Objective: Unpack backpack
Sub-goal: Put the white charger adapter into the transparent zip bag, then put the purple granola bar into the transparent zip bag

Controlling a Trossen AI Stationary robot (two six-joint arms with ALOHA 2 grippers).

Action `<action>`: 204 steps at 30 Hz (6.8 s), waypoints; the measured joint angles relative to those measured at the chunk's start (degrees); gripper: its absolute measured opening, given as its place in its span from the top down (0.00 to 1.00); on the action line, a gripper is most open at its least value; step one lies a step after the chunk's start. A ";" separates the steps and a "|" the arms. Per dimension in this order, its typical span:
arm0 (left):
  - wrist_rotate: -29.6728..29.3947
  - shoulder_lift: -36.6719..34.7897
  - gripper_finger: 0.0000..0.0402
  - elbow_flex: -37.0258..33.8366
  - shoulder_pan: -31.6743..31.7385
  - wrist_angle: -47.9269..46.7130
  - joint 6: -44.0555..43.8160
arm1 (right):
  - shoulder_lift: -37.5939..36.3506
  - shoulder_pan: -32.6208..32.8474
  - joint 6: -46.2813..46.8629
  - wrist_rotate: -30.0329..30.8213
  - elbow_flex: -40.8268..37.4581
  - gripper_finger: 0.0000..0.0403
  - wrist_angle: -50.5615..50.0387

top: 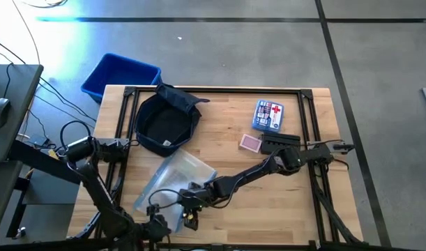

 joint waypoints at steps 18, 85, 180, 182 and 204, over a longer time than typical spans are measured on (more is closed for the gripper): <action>-3.02 -0.06 1.00 10.70 0.14 -6.38 7.79 | 0.91 -4.71 -4.89 -0.55 0.00 0.58 12.66; -9.31 -0.06 1.00 8.40 -1.82 -5.66 6.89 | 3.11 -0.30 -1.23 31.25 16.20 0.41 -55.06; -24.97 0.55 1.00 3.46 -4.14 4.89 11.53 | -63.67 -3.08 56.44 16.61 -80.08 0.41 -28.23; -24.76 0.55 1.00 3.46 -4.16 4.90 11.53 | -63.72 -3.64 56.17 16.72 -81.34 0.39 -26.14; -24.65 0.53 1.00 3.46 -4.18 4.99 11.96 | -63.56 0.55 56.09 21.47 -79.74 0.99 -24.32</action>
